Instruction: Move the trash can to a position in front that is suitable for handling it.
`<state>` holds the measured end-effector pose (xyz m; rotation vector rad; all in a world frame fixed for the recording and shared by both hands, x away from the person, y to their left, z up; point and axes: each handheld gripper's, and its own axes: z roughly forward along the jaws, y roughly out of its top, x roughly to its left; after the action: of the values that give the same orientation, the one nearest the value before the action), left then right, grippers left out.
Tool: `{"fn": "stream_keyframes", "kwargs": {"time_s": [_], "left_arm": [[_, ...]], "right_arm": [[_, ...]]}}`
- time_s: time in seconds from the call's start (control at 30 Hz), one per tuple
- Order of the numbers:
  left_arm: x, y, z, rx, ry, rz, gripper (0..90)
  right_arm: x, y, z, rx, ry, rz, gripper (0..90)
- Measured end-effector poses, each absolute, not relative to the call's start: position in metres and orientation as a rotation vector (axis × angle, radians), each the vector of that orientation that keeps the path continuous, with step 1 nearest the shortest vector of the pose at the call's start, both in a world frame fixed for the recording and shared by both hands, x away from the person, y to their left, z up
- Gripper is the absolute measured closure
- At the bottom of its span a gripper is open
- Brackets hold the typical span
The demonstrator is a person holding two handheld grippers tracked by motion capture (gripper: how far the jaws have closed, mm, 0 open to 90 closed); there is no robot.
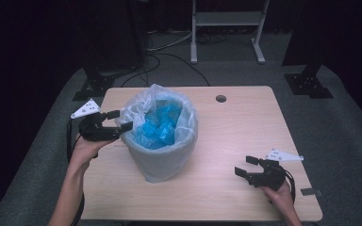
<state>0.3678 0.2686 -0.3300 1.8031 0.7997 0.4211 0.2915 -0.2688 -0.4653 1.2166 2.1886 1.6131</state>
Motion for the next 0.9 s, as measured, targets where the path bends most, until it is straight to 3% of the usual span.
{"fn": "stream_keyframes", "kwargs": {"time_s": [0.37,0.7,0.9], "left_arm": [[0.363,0.272,-0.334,1.735,0.800,0.439,53.9],[0.349,0.272,-0.328,1.718,0.796,0.525,72.1],[0.340,0.275,-0.326,1.704,0.762,0.498,84.1]], "right_arm": [[0.304,-0.253,-0.441,1.152,2.189,1.622,18.2],[0.324,-0.232,-0.406,1.108,2.171,1.654,18.1],[0.339,-0.213,-0.378,1.057,2.156,1.674,18.1]]}}
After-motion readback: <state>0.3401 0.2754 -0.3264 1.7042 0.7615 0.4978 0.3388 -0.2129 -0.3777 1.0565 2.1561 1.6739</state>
